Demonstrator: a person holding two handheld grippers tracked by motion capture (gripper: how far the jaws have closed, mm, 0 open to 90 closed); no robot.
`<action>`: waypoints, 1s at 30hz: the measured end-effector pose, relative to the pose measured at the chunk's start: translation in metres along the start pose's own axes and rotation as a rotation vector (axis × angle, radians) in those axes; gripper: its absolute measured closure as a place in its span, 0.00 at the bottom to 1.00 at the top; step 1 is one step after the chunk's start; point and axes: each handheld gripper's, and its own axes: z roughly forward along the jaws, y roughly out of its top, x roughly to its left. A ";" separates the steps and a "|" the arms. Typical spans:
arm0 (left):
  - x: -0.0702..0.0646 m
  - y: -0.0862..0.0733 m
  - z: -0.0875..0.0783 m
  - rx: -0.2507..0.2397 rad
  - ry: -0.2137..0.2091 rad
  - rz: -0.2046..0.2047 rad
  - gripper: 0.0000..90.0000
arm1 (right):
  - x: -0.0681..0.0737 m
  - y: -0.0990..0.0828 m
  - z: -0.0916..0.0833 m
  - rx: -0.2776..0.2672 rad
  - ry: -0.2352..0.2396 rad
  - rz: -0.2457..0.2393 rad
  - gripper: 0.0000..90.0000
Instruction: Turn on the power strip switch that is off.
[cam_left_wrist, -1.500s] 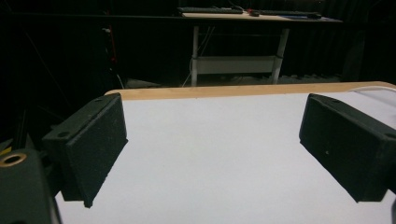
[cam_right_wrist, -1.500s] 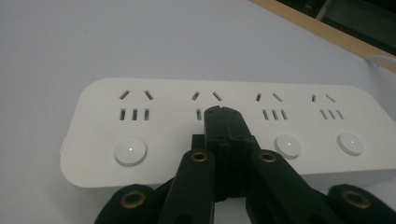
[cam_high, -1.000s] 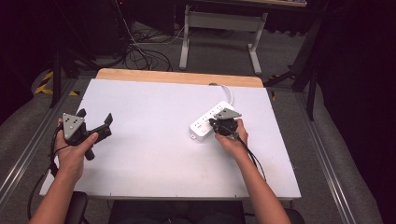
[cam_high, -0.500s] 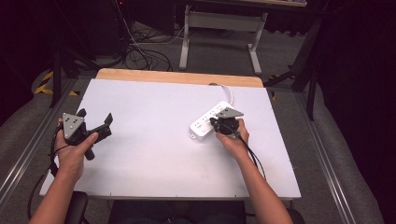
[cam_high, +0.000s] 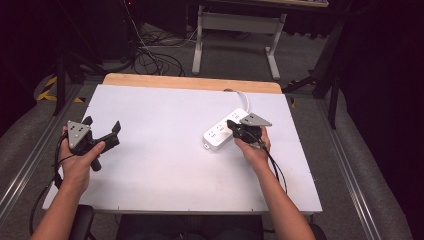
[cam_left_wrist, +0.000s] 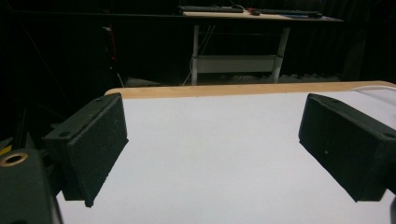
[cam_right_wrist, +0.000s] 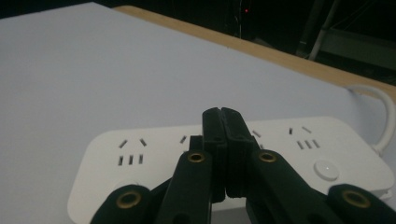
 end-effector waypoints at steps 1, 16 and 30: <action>0.000 0.000 0.000 -0.001 -0.001 -0.001 0.10 | 0.000 0.000 0.000 0.000 0.000 0.000 0.99; -0.002 0.000 0.000 0.000 -0.005 0.010 0.10 | 0.003 0.009 -0.025 -0.105 0.038 0.017 0.93; -0.001 0.000 0.000 -0.002 0.000 0.007 0.10 | -0.002 0.011 -0.053 -0.168 0.048 0.061 0.85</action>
